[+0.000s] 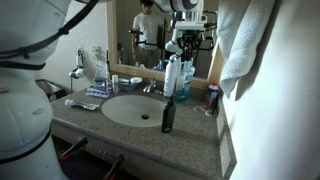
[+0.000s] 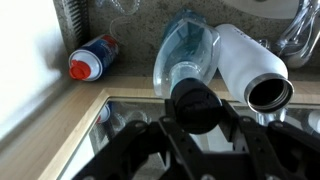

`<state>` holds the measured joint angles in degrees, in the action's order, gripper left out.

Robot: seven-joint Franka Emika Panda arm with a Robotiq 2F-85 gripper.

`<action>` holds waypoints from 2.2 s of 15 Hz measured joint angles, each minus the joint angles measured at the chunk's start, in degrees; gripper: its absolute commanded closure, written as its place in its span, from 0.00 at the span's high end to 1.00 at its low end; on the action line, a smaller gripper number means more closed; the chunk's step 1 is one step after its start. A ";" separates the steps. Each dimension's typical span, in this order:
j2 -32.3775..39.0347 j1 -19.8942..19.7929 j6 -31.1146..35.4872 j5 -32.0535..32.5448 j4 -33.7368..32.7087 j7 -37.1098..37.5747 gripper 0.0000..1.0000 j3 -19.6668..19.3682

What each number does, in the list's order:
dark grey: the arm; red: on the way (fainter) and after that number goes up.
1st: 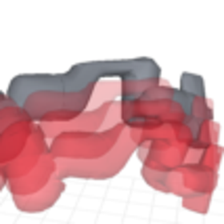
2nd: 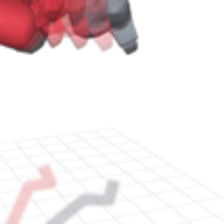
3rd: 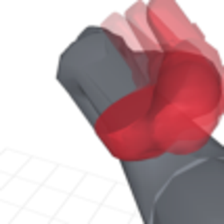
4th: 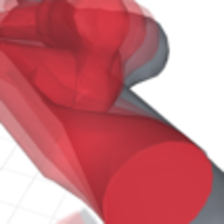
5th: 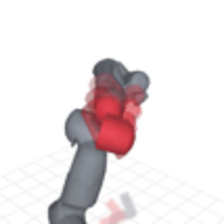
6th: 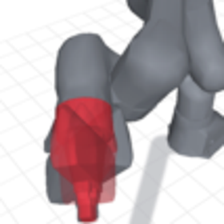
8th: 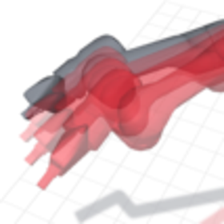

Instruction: Put the black lid on the mouthwash bottle

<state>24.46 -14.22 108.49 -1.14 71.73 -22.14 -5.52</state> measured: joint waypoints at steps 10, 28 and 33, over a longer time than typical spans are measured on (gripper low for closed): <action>1.80 0.37 -5.29 0.27 -3.10 -0.05 0.20 0.47; 3.01 0.63 -7.12 3.42 -5.59 -0.06 0.20 -0.09; 4.14 0.55 -7.12 3.42 -6.61 -0.06 0.20 -0.10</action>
<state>28.60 -13.67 101.37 2.28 65.12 -22.20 -5.62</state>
